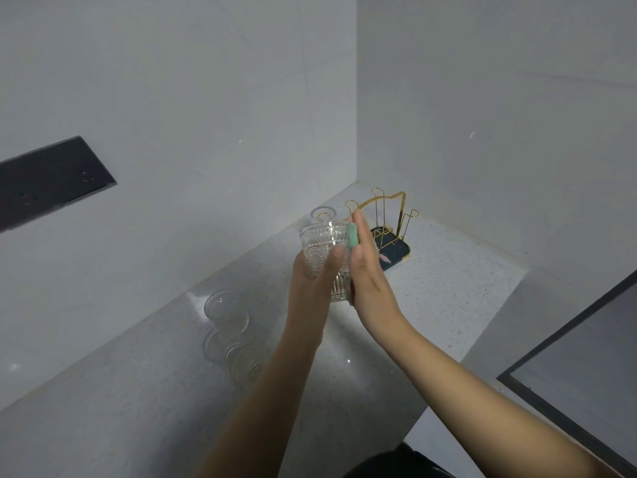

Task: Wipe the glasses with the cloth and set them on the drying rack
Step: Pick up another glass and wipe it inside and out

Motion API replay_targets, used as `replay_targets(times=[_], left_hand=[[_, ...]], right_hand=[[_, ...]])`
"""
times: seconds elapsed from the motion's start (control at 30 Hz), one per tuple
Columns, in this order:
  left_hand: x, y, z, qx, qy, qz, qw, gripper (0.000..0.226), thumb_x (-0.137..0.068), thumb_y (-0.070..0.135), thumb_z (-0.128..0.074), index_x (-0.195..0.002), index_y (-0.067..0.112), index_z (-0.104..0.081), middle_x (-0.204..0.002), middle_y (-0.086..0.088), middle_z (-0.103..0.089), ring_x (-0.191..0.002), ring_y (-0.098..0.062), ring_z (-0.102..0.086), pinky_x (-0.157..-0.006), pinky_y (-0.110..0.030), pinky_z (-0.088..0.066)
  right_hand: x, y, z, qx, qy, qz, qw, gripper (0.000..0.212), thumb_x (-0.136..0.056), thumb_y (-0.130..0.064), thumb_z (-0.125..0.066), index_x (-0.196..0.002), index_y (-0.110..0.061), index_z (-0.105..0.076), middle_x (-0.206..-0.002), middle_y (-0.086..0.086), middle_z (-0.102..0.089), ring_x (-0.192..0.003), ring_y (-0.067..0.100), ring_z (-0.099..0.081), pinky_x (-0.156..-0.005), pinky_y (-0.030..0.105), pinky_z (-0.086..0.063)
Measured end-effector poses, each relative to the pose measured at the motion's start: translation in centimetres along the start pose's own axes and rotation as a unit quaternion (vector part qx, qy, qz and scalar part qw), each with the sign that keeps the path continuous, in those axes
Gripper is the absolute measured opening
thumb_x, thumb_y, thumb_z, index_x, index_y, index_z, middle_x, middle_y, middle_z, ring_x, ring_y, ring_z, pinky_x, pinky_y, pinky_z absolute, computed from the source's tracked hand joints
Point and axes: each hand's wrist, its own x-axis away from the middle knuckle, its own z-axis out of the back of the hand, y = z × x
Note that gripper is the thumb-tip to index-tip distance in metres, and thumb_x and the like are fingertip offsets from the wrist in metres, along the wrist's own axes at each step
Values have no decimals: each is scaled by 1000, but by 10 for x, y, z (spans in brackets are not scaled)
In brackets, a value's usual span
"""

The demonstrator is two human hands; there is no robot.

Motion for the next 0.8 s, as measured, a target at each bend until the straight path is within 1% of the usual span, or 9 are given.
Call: replay_targets(times=[0.03, 0.1, 0.2, 0.3, 0.37, 0.43, 0.53, 0.63, 0.8], left_hand=[[1, 0, 0, 16, -20, 0, 1000, 40, -89, 40, -61, -121, 15, -65, -113, -10, -72, -106, -25, -69, -89, -43, -57], [2, 1, 1, 46, -50, -3, 998, 42, -86, 34, -63, -124, 15, -64, -118, -13, -70, -110, -30, -67, -92, -48, -55], [2, 1, 1, 27, -28, 2, 999, 47, -84, 43, -61, -123, 16, -63, -114, -5, -72, -106, -20, -69, -84, -32, -57], [-2, 1, 3, -35, 46, 26, 998, 64, -85, 55, -60, -136, 16, -52, -102, 5, -71, -92, -5, -69, -75, -18, -51], [-2, 4, 1, -49, 66, 24, 996, 47, -96, 45, -52, -134, 16, -52, -102, 11, -68, -91, 3, -67, -75, -16, -50], [-2, 3, 0, -33, 39, 13, 999, 37, -93, 43, -58, -120, 18, -62, -103, 4, -73, -94, -5, -71, -81, -31, -58], [2, 2, 2, 38, -35, 17, 999, 34, -83, 40, -65, -113, 26, -69, -110, -7, -73, -103, -26, -70, -87, -46, -56], [3, 0, 2, 90, -86, 6, 992, 30, -90, 29, -61, -119, 25, -67, -117, -6, -71, -112, -23, -66, -88, -35, -54], [0, 3, 0, 21, 21, 14, 999, 56, -86, 46, -59, -134, 16, -52, -108, 6, -71, -98, -2, -68, -77, -17, -51]], right_hand=[[-3, -2, 3, -8, 8, -16, 1000, 52, -92, -60, -17, -142, -47, -12, -154, -23, -11, -143, 1, -10, -119, 33, -13], [-10, -2, 10, -36, 32, -73, 996, 53, -98, -52, -17, -147, -35, -18, -154, -10, -23, -143, 10, -21, -117, 34, -19], [-12, 0, 9, -50, 41, -84, 994, 61, -93, -60, -20, -147, -33, -24, -152, -9, -29, -141, 11, -25, -118, 40, -21], [-6, 7, 1, -59, 24, -43, 997, 67, -82, -73, -24, -144, -48, -14, -156, -15, -17, -144, 7, -17, -117, 48, -21], [-2, 7, -6, -45, 6, -13, 999, 56, -78, -79, -23, -132, -68, -10, -155, -23, -6, -145, 5, -9, -118, 46, -17], [1, 4, -8, 0, 17, 24, 1000, 46, -84, -73, -18, -129, -67, -8, -154, -24, -5, -144, -2, -4, -119, 36, -11], [-8, -2, 0, -2, 50, -1, 999, 53, -94, -56, -18, -144, -39, -19, -156, -12, -18, -143, 3, -14, -119, 33, -14], [-18, -4, 9, -28, 72, -92, 993, 52, -99, -48, -17, -146, -30, -28, -150, -6, -33, -140, 11, -27, -118, 38, -20], [-6, 3, 2, -25, 43, -8, 999, 50, -97, -48, -20, -145, -38, -16, -155, -17, -17, -143, 0, -14, -120, 37, -16]])
